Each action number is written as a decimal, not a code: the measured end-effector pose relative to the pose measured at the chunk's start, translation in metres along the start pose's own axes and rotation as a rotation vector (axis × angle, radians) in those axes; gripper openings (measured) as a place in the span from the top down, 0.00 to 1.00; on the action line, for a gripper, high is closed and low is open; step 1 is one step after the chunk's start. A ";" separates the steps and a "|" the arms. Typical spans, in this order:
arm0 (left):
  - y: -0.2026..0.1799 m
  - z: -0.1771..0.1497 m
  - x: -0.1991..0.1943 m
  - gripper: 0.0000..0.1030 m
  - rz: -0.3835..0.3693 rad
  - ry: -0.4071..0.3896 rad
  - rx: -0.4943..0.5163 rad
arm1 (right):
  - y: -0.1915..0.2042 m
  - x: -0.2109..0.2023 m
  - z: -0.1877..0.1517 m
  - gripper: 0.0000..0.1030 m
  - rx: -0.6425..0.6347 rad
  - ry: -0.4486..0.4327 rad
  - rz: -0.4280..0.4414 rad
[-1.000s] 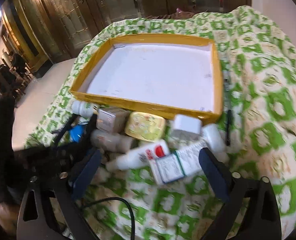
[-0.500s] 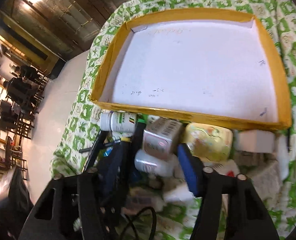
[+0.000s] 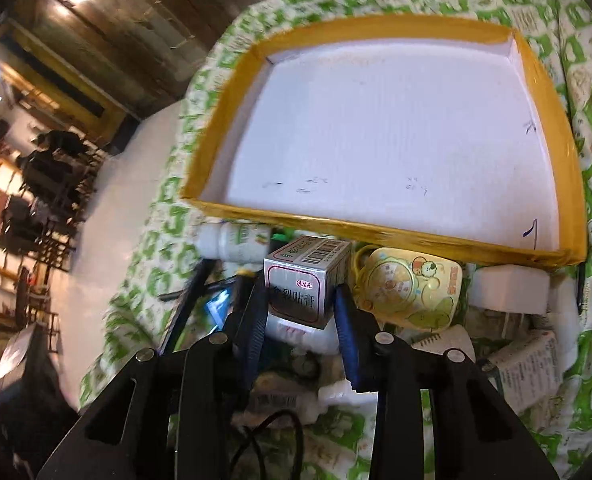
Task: Organize rigid objects
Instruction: 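Carry both into the yellow tray and open both tools to release them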
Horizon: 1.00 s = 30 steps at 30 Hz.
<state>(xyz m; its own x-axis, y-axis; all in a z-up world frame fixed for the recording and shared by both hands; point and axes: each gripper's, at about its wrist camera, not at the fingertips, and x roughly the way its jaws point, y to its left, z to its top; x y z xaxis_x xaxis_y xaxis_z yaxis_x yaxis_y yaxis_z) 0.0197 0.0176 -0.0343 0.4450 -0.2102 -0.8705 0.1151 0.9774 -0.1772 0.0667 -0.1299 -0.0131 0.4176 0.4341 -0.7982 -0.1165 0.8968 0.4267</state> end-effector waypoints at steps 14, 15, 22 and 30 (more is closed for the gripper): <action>0.011 0.012 -0.021 0.88 -0.088 -0.091 -0.065 | -0.013 -0.041 -0.001 0.71 -0.050 -0.102 0.027; 0.009 0.015 -0.022 0.88 -0.087 -0.094 -0.059 | -0.016 -0.043 0.001 0.71 -0.049 -0.112 0.026; -0.007 0.046 -0.017 0.88 -0.112 -0.101 -0.029 | -0.041 -0.049 0.026 0.71 -0.053 -0.145 -0.005; -0.025 0.102 0.006 0.88 -0.137 -0.093 -0.009 | -0.064 -0.046 0.047 0.71 -0.074 -0.192 -0.008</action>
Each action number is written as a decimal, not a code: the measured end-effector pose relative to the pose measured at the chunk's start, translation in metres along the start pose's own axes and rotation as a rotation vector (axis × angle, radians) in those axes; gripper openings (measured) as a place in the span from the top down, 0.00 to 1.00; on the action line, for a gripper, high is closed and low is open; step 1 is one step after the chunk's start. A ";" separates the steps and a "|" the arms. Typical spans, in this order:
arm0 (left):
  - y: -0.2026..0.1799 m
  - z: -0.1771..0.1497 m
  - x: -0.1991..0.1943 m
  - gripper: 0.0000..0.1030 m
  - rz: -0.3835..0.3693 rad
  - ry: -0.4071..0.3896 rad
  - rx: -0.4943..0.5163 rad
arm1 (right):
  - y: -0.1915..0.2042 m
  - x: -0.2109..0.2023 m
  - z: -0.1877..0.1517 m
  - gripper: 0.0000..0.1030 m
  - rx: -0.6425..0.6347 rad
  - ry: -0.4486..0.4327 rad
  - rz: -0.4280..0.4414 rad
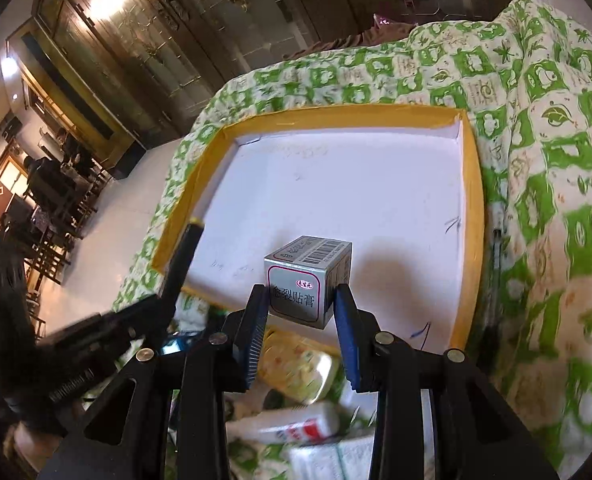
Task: Organize rigid objects
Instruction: 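Carry both into the yellow tray and open both tools to release them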
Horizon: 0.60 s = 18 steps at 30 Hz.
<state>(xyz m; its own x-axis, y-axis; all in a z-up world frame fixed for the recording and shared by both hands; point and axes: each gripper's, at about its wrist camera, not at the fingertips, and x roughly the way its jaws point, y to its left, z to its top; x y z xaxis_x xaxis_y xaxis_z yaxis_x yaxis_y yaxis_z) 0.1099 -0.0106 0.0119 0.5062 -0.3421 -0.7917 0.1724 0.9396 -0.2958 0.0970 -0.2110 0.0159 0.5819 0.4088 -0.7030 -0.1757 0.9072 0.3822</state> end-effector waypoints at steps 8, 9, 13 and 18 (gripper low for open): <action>-0.006 0.033 0.051 0.88 -0.006 0.045 -0.013 | -0.023 0.021 0.019 0.71 0.029 -0.018 -0.056; -0.007 0.035 0.056 0.88 -0.006 0.049 -0.010 | -0.025 0.023 0.020 0.71 0.025 -0.021 -0.065; -0.012 0.040 0.076 0.88 -0.002 0.063 0.010 | -0.031 0.034 0.021 0.71 0.014 -0.016 -0.089; -0.012 0.041 0.093 0.88 -0.003 0.075 0.012 | -0.034 0.040 0.020 0.71 -0.004 -0.008 -0.110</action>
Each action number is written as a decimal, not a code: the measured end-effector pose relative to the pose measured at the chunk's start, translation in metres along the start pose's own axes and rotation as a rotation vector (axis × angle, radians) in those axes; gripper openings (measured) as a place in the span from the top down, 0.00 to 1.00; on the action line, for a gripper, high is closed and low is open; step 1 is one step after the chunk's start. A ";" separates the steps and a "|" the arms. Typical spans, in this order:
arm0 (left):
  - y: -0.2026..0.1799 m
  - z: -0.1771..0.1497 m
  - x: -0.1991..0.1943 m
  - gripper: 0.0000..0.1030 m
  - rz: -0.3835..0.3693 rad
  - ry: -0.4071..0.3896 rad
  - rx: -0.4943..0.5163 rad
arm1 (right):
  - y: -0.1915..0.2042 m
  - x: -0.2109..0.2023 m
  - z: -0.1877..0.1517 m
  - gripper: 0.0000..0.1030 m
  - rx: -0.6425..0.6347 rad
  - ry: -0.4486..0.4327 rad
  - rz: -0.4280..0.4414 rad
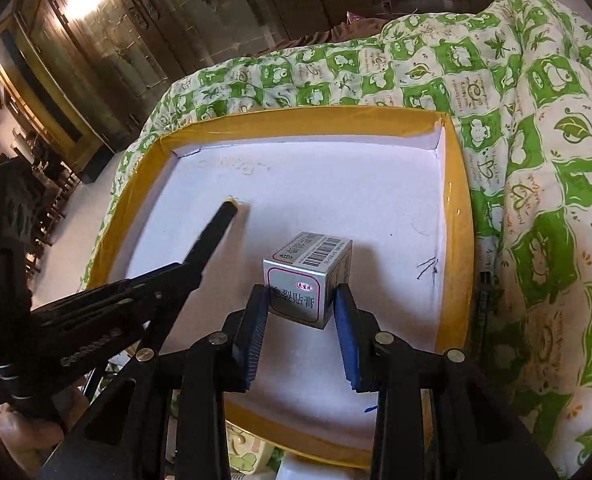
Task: Organize rigid objects
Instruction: 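Carry both into the yellow tray and open both tools to release them, then withdraw both tools from the tray back over the remaining items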
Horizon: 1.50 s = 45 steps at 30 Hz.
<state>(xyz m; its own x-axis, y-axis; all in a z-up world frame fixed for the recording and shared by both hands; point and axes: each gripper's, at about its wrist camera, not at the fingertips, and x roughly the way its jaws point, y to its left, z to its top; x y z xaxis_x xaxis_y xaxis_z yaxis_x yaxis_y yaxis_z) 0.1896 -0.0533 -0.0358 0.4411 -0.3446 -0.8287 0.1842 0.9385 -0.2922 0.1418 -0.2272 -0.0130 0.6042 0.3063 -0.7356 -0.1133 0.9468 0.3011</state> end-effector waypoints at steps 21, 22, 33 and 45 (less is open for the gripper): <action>-0.004 -0.011 0.000 0.87 -0.032 0.028 -0.017 | 0.002 -0.001 -0.031 0.70 0.011 0.039 -0.100; -0.002 -0.013 -0.005 0.86 -0.026 0.019 -0.020 | 0.002 -0.003 -0.031 0.69 0.013 0.034 -0.100; 0.029 -0.080 -0.082 0.39 -0.030 -0.079 -0.028 | 0.020 -0.038 -0.048 0.50 -0.020 -0.058 -0.109; 0.069 -0.128 -0.109 0.31 -0.047 -0.115 -0.185 | 0.040 -0.070 -0.100 0.26 0.014 -0.015 -0.024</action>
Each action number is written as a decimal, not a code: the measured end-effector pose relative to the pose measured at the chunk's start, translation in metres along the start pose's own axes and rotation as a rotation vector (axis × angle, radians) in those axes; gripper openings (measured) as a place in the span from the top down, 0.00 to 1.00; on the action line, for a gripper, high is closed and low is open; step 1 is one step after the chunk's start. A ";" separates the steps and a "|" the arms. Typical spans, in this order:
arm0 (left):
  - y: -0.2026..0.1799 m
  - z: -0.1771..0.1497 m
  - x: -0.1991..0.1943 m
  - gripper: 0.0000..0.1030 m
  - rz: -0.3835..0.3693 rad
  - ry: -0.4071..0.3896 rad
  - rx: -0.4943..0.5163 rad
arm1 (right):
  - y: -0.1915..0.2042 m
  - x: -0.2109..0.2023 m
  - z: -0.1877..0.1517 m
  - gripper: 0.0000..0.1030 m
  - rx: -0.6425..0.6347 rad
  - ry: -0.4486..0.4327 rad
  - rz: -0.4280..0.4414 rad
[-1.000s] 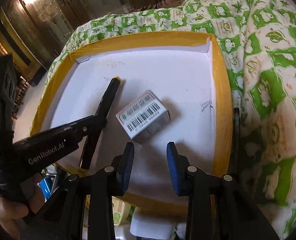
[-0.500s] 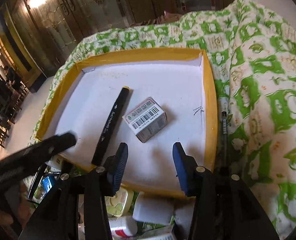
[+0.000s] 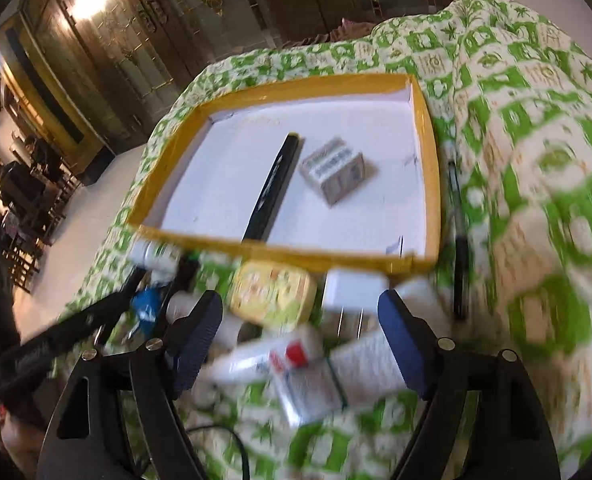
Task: Organize rigid objects
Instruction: 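Withdraw both tools from the tray back over the remaining items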
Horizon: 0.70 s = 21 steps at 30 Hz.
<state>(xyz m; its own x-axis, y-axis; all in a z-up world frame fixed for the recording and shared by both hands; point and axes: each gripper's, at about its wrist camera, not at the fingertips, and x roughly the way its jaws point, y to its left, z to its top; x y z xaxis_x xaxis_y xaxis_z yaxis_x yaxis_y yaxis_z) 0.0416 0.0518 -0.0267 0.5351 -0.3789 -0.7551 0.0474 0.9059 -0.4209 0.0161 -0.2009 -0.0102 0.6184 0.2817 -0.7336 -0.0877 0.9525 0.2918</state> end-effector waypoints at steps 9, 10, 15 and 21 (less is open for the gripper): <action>-0.028 -0.013 0.019 0.31 0.063 0.080 0.164 | 0.001 -0.004 -0.014 0.26 -0.024 0.034 -0.001; -0.030 -0.014 0.019 0.31 0.068 0.078 0.177 | -0.001 -0.002 -0.014 0.26 -0.017 0.039 -0.004; -0.030 -0.016 0.023 0.34 0.097 0.090 0.183 | -0.006 0.001 -0.014 0.26 0.000 0.054 -0.006; -0.039 -0.022 0.036 0.71 0.134 0.149 0.248 | -0.005 0.002 -0.013 0.26 -0.017 0.055 -0.013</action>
<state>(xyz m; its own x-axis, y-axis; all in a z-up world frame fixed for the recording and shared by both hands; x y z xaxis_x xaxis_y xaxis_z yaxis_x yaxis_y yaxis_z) 0.0408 -0.0011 -0.0488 0.4220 -0.2602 -0.8685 0.1987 0.9612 -0.1914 0.0071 -0.2032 -0.0207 0.5761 0.2746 -0.7699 -0.0933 0.9578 0.2718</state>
